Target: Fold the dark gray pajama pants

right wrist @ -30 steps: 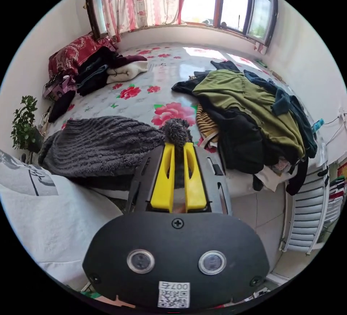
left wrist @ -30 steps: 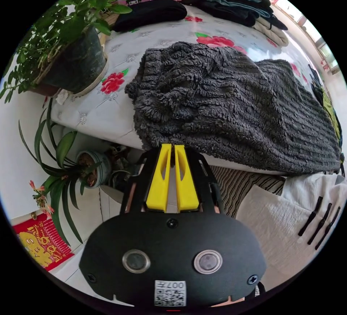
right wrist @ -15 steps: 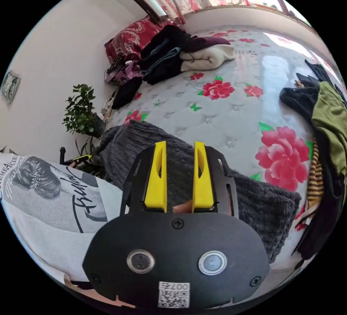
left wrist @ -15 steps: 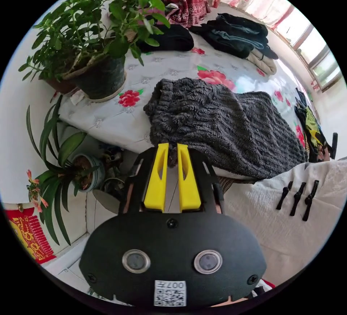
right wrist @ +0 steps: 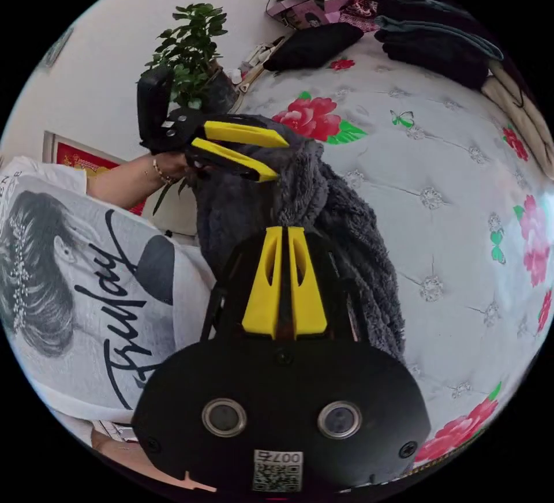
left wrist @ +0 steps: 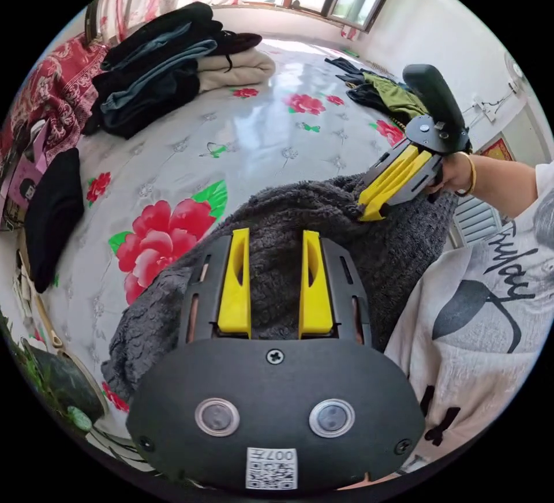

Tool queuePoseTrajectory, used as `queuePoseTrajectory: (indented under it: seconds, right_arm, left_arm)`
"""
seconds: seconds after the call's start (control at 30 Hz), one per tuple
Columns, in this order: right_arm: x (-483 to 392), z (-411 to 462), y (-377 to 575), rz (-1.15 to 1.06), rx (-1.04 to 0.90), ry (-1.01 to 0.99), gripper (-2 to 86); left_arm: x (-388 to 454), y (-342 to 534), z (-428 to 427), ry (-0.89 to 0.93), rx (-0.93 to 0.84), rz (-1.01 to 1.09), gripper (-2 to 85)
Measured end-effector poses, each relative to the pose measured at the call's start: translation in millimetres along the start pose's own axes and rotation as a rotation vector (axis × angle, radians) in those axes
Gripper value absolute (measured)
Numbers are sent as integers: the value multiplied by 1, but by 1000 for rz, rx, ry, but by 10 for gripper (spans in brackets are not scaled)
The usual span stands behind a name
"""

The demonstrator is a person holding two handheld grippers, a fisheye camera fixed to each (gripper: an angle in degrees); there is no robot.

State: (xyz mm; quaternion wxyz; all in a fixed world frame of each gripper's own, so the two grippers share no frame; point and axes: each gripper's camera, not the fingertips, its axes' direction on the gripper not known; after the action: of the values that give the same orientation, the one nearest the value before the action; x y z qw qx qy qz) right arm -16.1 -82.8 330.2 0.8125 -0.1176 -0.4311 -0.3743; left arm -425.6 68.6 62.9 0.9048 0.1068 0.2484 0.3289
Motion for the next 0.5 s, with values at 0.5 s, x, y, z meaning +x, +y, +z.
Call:
queuePoseTrajectory:
  seconds: [0.5]
  right_arm:
    - [215, -17, 7, 587, 211, -472, 63]
  left_arm:
    - [-13, 74, 11, 86, 101, -169, 111]
